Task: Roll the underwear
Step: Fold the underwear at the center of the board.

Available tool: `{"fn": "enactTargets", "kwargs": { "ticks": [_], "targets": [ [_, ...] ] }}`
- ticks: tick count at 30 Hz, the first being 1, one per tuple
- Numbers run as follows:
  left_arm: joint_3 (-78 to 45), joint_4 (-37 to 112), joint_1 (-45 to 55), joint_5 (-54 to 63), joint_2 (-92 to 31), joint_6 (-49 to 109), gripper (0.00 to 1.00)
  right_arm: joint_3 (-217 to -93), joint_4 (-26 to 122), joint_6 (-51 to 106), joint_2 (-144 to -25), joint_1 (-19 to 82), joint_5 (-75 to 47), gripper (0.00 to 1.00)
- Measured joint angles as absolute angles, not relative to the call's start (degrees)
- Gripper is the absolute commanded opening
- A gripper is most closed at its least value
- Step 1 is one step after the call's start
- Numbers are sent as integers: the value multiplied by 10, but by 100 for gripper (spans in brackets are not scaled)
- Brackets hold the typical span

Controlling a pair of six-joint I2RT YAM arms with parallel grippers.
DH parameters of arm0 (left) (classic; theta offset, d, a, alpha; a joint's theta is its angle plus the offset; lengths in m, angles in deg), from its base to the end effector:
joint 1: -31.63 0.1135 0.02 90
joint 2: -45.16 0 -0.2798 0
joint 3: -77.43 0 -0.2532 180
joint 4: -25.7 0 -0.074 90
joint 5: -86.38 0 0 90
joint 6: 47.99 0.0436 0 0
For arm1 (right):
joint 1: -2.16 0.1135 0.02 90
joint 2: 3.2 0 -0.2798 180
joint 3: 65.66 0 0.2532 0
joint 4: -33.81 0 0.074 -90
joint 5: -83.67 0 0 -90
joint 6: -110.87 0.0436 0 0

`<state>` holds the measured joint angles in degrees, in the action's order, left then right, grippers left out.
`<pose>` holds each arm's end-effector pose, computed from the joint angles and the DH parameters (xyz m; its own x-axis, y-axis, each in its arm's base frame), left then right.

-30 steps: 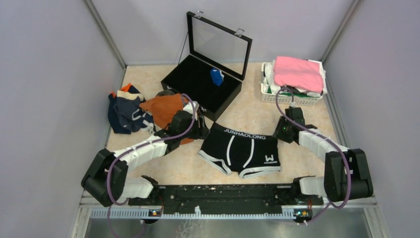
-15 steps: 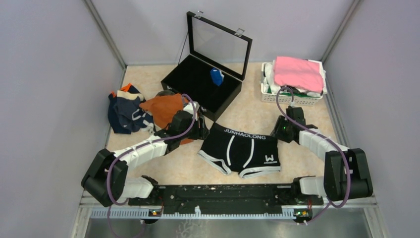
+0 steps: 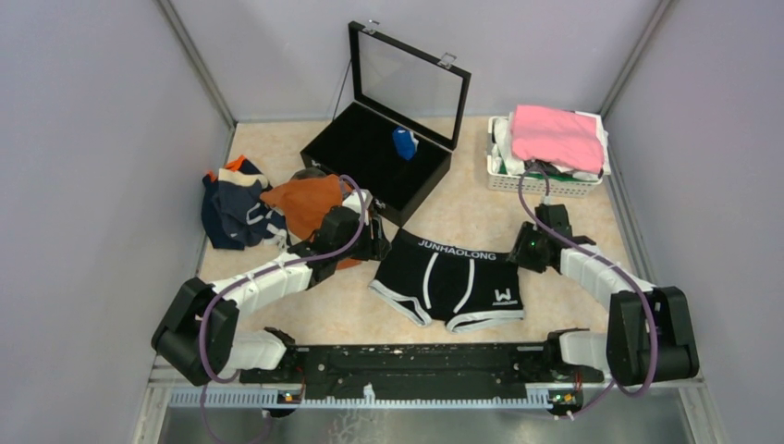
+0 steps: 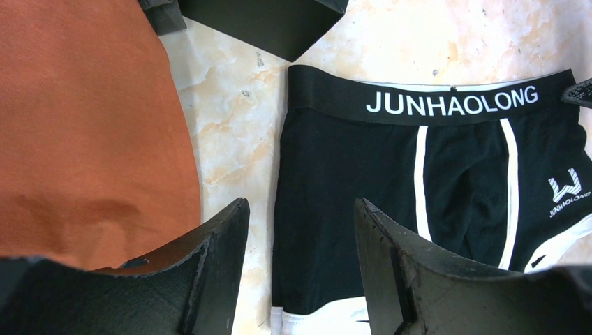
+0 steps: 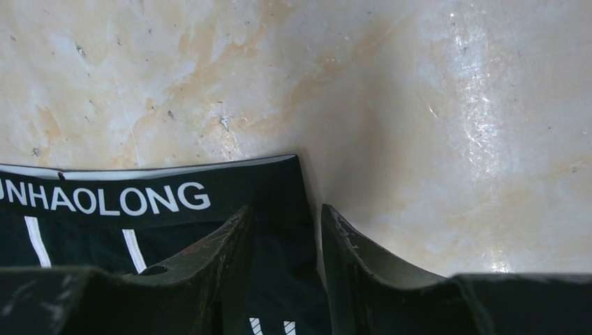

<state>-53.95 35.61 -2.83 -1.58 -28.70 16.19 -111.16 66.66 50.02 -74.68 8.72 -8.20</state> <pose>0.2196 -0.1526 0.2066 -0.6840 -0.0585 -0.7271 0.3239 0.8688 -0.3746 0.2180 0.0265 0.1673 -0.8062 0.3973 -0.4384 0.2997 0.9131 0.2765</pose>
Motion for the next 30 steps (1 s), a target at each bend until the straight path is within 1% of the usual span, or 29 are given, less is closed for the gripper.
{"fn": "enactTargets", "kwargs": {
  "ticks": [3, 5, 10, 17, 22, 26, 30],
  "targets": [
    [-539, 356, -28, -16, -287, 162, 63, -1112, 656, 500, -754, 87, -85, 34],
    [-539, 356, -28, -16, -287, 162, 64, -1112, 649, 500, -757, 87, -86, 28],
    [-539, 356, -28, -16, -287, 162, 64, -1111, 635, 500, -766, 87, -88, 1],
    [-539, 357, -29, -14, -287, 162, 64, -1104, 619, 503, -765, 87, -87, 0],
    [-533, 364, -36, -7, -287, 165, 64, -1058, 588, 520, -718, 86, -83, 0],
    [-511, 370, -76, -13, -288, 168, 64, -1025, 575, 544, -677, 68, -80, 0],
    [-466, 370, -136, -27, -312, 168, 63, -1013, 572, 565, -654, 29, -77, 0]
  ]
}}
